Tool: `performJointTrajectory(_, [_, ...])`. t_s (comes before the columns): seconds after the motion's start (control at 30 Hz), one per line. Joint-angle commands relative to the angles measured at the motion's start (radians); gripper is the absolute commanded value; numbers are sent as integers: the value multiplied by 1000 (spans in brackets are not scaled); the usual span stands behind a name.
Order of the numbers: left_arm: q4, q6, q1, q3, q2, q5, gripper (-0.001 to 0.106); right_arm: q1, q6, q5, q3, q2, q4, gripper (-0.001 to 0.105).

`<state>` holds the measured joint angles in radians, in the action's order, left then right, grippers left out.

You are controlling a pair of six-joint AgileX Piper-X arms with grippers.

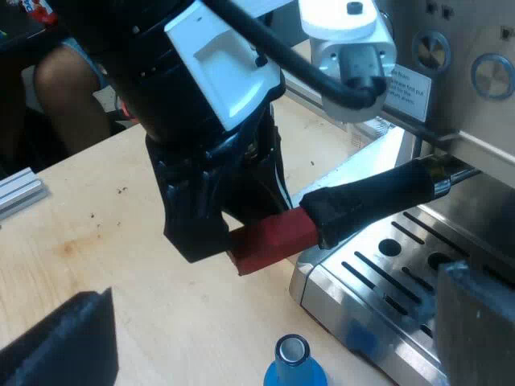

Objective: Put the handle in the coffee machine

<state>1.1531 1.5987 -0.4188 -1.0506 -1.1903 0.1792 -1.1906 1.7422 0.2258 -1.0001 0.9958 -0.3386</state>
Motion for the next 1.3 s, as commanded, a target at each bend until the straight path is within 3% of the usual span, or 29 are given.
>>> performJointTrajectory(0.03, [17, 29, -5, -2, 5, 35, 0, 0, 10, -7, -11, -5, 6, 80])
performJointTrajectory(0.23, [16, 65, -5, -2, 5, 97, 0, 0, 10, -7, -11, -5, 6, 80])
performJointTrajectory(0.27, [16, 78, -12, -2, 5, 131, 0, 0, 10, -7, -11, -5, 6, 80])
performJointTrajectory(0.5, [-2, 81, -141, -2, 5, 132, 0, 0, 10, -7, -11, -5, 6, 80])
performJointTrajectory(0.8, [-56, 81, -231, -2, 5, 150, 0, 0, 3, -7, -11, -5, -1, 80])
performJointTrajectory(0.93, [-77, 79, -261, -2, 5, 221, 0, 0, 3, -7, -11, -5, -17, 80])
performJointTrajectory(1.3, [-83, 48, -284, -2, 5, 240, 0, 0, 3, -7, -11, -10, -46, 80])
